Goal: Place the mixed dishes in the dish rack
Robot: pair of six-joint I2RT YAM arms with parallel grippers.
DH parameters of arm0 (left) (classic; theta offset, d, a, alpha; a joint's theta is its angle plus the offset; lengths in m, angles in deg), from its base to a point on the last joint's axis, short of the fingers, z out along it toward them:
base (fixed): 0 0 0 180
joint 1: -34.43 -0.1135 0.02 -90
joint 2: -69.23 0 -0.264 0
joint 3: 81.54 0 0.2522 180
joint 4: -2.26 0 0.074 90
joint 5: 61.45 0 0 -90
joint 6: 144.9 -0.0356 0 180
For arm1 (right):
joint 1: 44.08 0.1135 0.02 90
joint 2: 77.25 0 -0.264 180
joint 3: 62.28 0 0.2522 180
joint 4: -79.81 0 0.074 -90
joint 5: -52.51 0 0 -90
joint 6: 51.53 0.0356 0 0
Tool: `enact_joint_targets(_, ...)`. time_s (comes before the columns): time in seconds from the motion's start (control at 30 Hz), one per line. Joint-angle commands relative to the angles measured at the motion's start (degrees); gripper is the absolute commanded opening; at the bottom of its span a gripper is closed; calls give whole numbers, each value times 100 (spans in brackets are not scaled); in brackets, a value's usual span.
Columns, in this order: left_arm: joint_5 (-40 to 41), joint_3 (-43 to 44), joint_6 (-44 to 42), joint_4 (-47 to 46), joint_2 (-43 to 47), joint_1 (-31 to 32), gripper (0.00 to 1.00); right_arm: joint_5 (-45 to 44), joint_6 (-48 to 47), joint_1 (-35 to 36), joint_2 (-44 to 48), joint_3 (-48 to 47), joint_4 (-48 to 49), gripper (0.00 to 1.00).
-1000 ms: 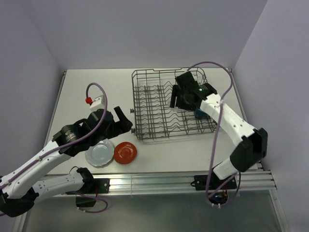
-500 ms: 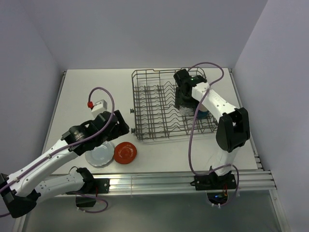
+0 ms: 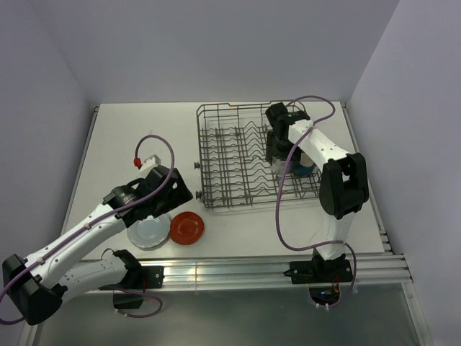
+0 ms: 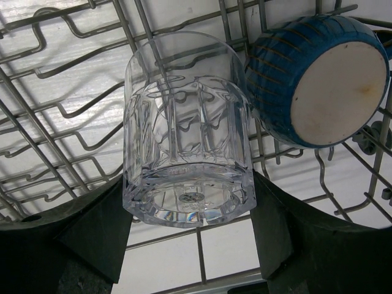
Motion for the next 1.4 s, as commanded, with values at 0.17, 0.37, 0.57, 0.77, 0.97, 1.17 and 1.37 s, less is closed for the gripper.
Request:
enact_joint_targets(0.17,-380,-257,261,-354,-20,-75,95,-13,-201,-90,-111,-282,181,68)
enact_joint_targets(0.37,-354,-416,594,-328,-81,-102,98,-4,-236,-64,109,-211,304,92)
enact_joint_targets(0.57,-336,-451,964,-160,-275,-181,98,-39,-272,-46,390,-194,234,96)
enact_joint_targets(0.77,-21,-346,1411,225,-336,-374,93,-319,-88,243,1040,-106,120,96)
enact_joint_targets(0.97,498,58,1920,1174,-310,-1041,98,-610,325,990,2059,272,24,96)
enact_joint_targets(1.17,569,629,1949,1886,-826,-1850,99,-750,642,1605,2921,466,-152,96)
enact_joint_targets(1.37,95,1157,1702,2352,-2143,-2553,99,-759,730,1782,3484,580,-258,96)
